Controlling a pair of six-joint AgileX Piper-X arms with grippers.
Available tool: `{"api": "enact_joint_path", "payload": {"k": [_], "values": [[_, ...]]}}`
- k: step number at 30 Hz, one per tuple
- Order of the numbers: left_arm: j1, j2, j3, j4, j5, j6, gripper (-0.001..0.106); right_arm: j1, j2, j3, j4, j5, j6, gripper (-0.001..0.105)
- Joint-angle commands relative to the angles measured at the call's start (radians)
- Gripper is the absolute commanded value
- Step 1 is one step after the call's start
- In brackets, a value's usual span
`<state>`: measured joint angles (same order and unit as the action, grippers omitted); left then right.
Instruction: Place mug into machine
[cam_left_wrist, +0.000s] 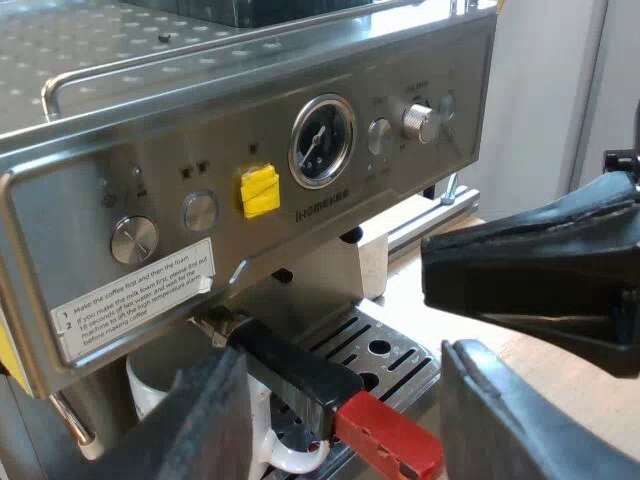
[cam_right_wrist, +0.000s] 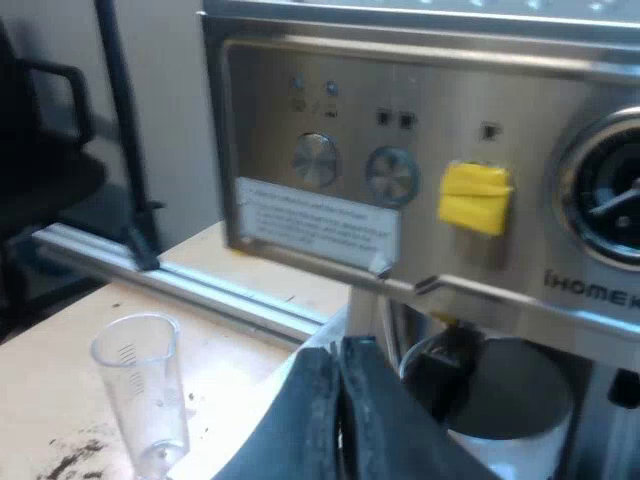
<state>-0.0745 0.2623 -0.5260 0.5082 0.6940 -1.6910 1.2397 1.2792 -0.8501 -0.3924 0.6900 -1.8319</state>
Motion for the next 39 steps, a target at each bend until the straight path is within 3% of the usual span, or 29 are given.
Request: {"api": "enact_joint_path", "payload": {"k": [1, 19, 20, 21, 29, 39], "values": [[-0.001, -0.001, -0.003, -0.014, 0.014, -0.012, 0.045, -0.003, 0.020, -0.043, -0.012, 0.039, 0.000, 0.000], [-0.001, -0.001, -0.003, -0.014, 0.014, -0.010, 0.049, -0.003, 0.056, -0.117, 0.089, 0.125, 0.036, 0.000], [-0.001, -0.001, -0.003, -0.014, 0.014, -0.010, 0.057, -0.003, 0.077, -0.135, 0.089, 0.125, 0.042, 0.000], [-0.001, -0.001, -0.003, -0.014, 0.014, -0.010, 0.059, -0.003, 0.084, -0.139, 0.089, 0.125, 0.042, 0.000], [-0.001, -0.001, -0.003, -0.014, 0.014, -0.010, 0.059, -0.003, 0.153, -0.211, 0.089, 0.170, 0.042, 0.000], [-0.001, -0.001, -0.003, -0.012, 0.014, -0.010, 0.059, -0.003, 0.194, -0.221, 0.089, 0.251, 0.042, 0.000]]}}
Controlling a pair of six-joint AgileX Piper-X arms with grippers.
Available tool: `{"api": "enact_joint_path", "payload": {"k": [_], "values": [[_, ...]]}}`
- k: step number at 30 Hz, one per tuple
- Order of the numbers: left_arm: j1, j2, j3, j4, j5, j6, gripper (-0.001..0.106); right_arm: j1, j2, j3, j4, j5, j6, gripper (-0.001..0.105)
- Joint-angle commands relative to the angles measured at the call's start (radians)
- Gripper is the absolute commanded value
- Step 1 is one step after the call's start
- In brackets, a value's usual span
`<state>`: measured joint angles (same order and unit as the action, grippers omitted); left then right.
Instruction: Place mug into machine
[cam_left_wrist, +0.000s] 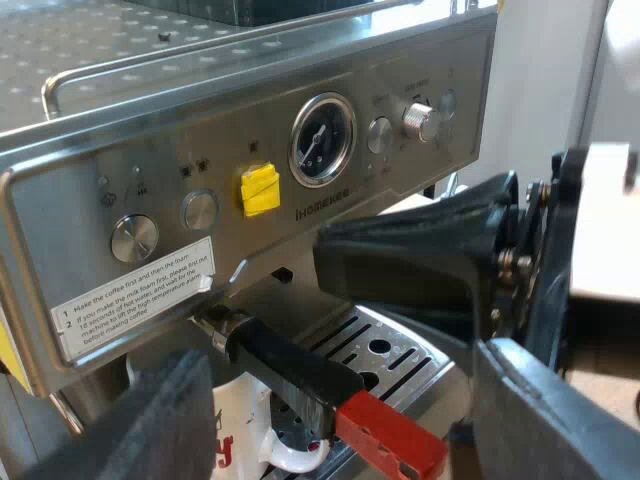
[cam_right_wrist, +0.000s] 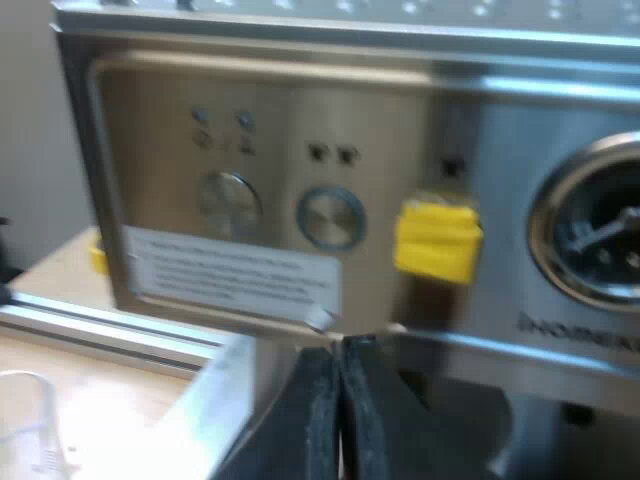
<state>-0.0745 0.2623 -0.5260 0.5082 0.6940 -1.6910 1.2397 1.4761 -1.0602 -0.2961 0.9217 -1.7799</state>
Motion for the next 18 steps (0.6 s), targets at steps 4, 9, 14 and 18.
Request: {"api": "enact_joint_path", "payload": {"k": [4, 9, 14, 18], "values": [[-0.001, -0.001, -0.003, -0.012, 0.014, -0.010, 0.059, -0.043, 0.005, -0.010, -0.029, 0.022, -0.008, 0.000], [-0.001, -0.001, -0.003, -0.004, 0.014, -0.010, 0.059, -0.062, 0.008, -0.010, -0.029, 0.017, 0.004, 0.000], [-0.001, -0.001, -0.003, -0.001, 0.014, -0.010, 0.059, -0.062, 0.019, -0.010, -0.049, 0.014, 0.004, 0.000], [-0.001, -0.001, -0.003, 0.003, 0.014, -0.010, 0.059, -0.062, 0.021, -0.010, -0.059, 0.012, 0.004, 0.000]]}}
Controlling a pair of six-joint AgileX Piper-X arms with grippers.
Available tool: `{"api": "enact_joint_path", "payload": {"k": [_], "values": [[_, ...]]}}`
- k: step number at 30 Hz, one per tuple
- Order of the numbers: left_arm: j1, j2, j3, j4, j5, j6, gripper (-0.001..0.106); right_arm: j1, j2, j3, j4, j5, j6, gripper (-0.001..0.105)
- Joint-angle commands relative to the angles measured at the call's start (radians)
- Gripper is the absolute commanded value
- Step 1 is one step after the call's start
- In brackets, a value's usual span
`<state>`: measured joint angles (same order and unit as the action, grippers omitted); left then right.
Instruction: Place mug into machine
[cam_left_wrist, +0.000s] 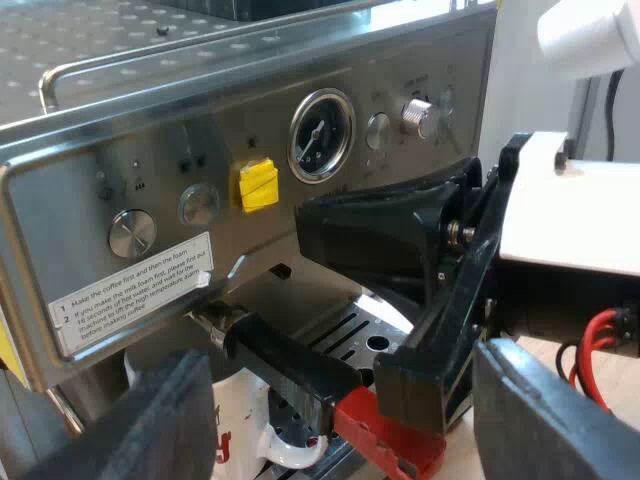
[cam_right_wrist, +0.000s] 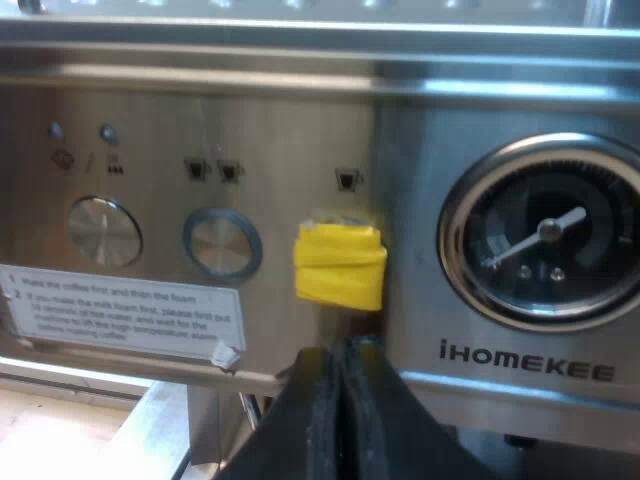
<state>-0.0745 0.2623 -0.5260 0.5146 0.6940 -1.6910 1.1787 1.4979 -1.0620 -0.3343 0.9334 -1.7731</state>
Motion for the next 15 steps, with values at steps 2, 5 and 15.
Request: {"api": "enact_joint_path", "payload": {"k": [2, 5, 15], "values": [[-0.001, -0.001, -0.003, -0.003, 0.014, -0.010, 0.059, -0.001, -0.001, -0.009, -0.029, 0.000, -0.003, 0.000], [-0.001, -0.001, -0.003, -0.003, 0.014, -0.010, 0.059, -0.001, -0.001, -0.009, -0.029, -0.003, -0.003, 0.000], [-0.001, -0.001, -0.003, -0.003, 0.014, -0.010, 0.059, -0.004, -0.001, -0.009, -0.057, -0.008, -0.016, 0.000]]}}
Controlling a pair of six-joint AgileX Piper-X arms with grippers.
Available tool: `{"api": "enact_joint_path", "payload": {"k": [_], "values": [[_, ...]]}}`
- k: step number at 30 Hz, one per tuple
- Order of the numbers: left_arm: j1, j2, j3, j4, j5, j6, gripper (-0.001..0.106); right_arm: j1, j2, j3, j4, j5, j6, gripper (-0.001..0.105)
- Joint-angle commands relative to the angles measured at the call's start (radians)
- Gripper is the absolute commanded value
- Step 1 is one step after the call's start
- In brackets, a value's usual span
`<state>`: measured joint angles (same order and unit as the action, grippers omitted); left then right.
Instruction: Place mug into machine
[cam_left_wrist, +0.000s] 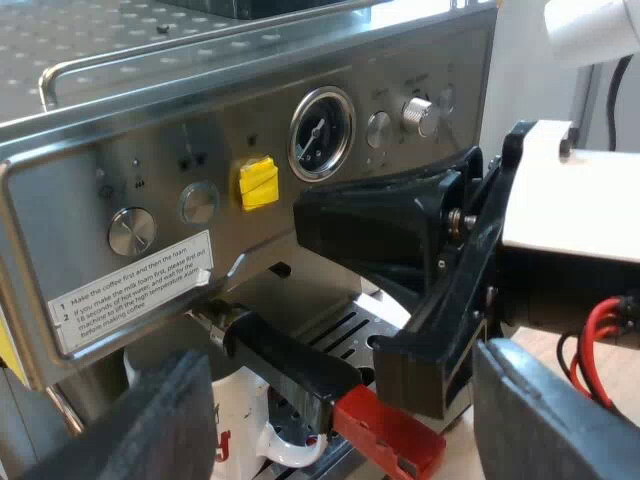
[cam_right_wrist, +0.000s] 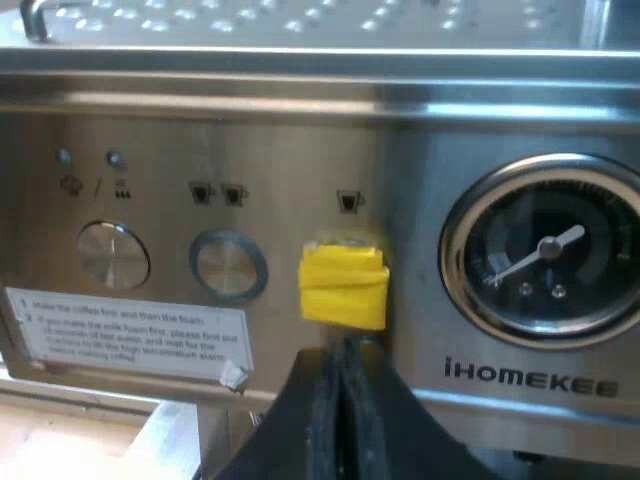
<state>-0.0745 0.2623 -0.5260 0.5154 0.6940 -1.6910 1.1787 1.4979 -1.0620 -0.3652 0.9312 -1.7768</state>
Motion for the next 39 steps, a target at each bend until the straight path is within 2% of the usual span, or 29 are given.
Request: {"api": "enact_joint_path", "payload": {"k": [1, 13, 20, 27, 39], "values": [[-0.001, -0.001, -0.003, -0.004, 0.014, -0.010, 0.059, -0.009, -0.001, -0.009, -0.039, -0.015, -0.017, 0.000], [-0.001, -0.001, -0.003, -0.004, 0.014, -0.010, 0.059, -0.036, 0.016, -0.011, -0.064, -0.048, -0.009, 0.000], [-0.001, -0.001, -0.003, -0.004, 0.014, -0.010, 0.059, -0.039, 0.040, -0.047, -0.064, -0.048, 0.000, 0.000], [-0.001, -0.001, -0.003, -0.004, 0.014, -0.010, 0.059, -0.041, 0.050, -0.052, -0.064, -0.009, 0.000, 0.000], [-0.001, -0.001, -0.003, -0.004, 0.014, -0.010, 0.059, -0.076, 0.060, -0.056, -0.064, -0.013, 0.003, 0.000]]}}
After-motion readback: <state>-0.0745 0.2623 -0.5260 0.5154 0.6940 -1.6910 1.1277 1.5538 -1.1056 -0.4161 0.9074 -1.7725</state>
